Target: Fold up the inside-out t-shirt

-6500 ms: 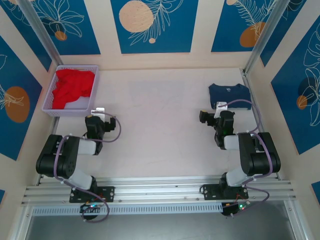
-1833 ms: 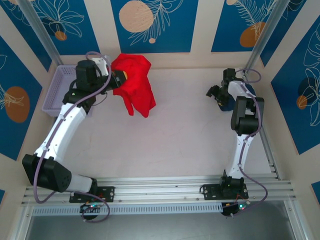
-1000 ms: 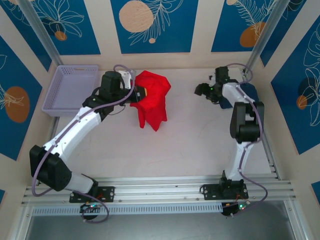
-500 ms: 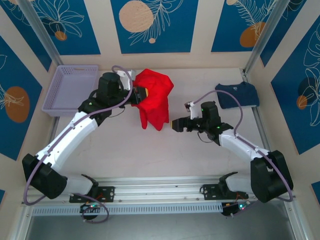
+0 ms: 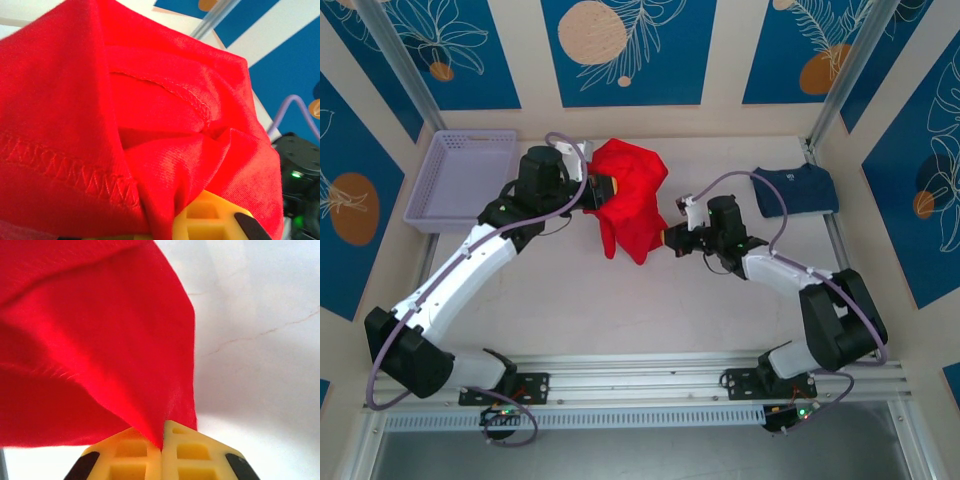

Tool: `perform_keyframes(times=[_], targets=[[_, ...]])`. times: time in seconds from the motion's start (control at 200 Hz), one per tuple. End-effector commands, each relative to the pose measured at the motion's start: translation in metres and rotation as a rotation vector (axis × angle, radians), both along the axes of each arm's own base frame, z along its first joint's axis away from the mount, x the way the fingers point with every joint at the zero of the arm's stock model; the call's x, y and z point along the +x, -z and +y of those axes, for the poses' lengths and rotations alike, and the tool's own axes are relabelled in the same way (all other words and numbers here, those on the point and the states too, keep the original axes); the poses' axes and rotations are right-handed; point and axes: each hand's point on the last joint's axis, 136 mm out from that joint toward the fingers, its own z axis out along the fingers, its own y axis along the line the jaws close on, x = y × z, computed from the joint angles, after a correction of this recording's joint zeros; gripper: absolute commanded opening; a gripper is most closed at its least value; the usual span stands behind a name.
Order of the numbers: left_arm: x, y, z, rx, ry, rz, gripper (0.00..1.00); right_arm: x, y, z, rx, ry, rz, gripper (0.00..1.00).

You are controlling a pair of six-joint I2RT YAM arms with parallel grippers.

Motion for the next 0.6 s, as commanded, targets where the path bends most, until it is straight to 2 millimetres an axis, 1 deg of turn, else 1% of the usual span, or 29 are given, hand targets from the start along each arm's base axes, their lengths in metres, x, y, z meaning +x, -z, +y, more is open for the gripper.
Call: perform_keyframes(times=[0.0, 0.045, 0.075, 0.105, 0.145, 0.175, 0.215, 0.255, 0.295, 0.325, 0.385, 0.41, 0.425, 0.435, 0.475, 0.505, 0.595], targets=[[0.019, -0.009, 0.023, 0.068, -0.127, -0.095, 0.01, -0.023, -0.035, 0.004, 0.068, -0.078, -0.016, 0.0], [0.038, 0.002, 0.038, 0.12, -0.21, -0.103, 0.08, -0.037, -0.049, 0.008, 0.12, -0.122, 0.016, 0.0], [0.055, 0.014, 0.05, 0.155, -0.266, -0.092, 0.13, -0.044, -0.058, 0.011, 0.159, -0.141, 0.044, 0.0], [0.072, 0.027, 0.062, 0.185, -0.314, -0.067, 0.21, -0.049, -0.068, 0.013, 0.2, -0.148, 0.078, 0.0], [0.096, 0.052, 0.076, 0.234, -0.351, -0.005, 0.35, -0.052, -0.08, 0.016, 0.254, -0.151, 0.128, 0.0], [0.113, 0.071, 0.087, 0.282, -0.372, 0.055, 0.43, -0.053, -0.088, 0.019, 0.295, -0.148, 0.163, 0.0], [0.126, 0.097, 0.097, 0.362, -0.373, 0.137, 0.51, -0.05, -0.097, 0.021, 0.339, -0.123, 0.213, 0.0], [0.129, 0.119, 0.103, 0.438, -0.36, 0.194, 0.56, -0.046, -0.102, 0.022, 0.371, -0.098, 0.267, 0.0], [0.124, 0.132, 0.107, 0.482, -0.355, 0.212, 0.61, -0.042, -0.106, 0.021, 0.391, -0.074, 0.319, 0.0], [0.116, 0.136, 0.107, 0.482, -0.354, 0.2, 0.66, -0.039, -0.107, 0.019, 0.398, -0.051, 0.351, 0.0], [0.093, 0.139, 0.109, 0.457, -0.359, 0.167, 0.78, -0.033, -0.106, 0.014, 0.391, -0.012, 0.389, 0.0], [0.081, 0.141, 0.11, 0.448, -0.358, 0.161, 0.81, -0.03, -0.104, 0.01, 0.383, 0.01, 0.401, 0.0], [0.075, 0.141, 0.111, 0.441, -0.358, 0.155, 0.86, -0.029, -0.103, 0.008, 0.376, 0.022, 0.406, 0.0], [0.07, 0.142, 0.111, 0.437, -0.355, 0.154, 0.87, -0.027, -0.102, 0.006, 0.374, 0.03, 0.408, 0.0], [0.052, 0.147, 0.11, 0.42, -0.337, 0.154, 0.89, -0.022, -0.097, 0.0, 0.355, 0.061, 0.417, 0.0], [0.039, 0.151, 0.105, 0.406, -0.308, 0.151, 0.9, -0.018, -0.094, -0.005, 0.342, 0.079, 0.424, 0.0], [0.006, 0.172, 0.091, 0.374, -0.221, 0.17, 0.9, -0.007, -0.079, -0.021, 0.306, 0.136, 0.457, 0.0]])
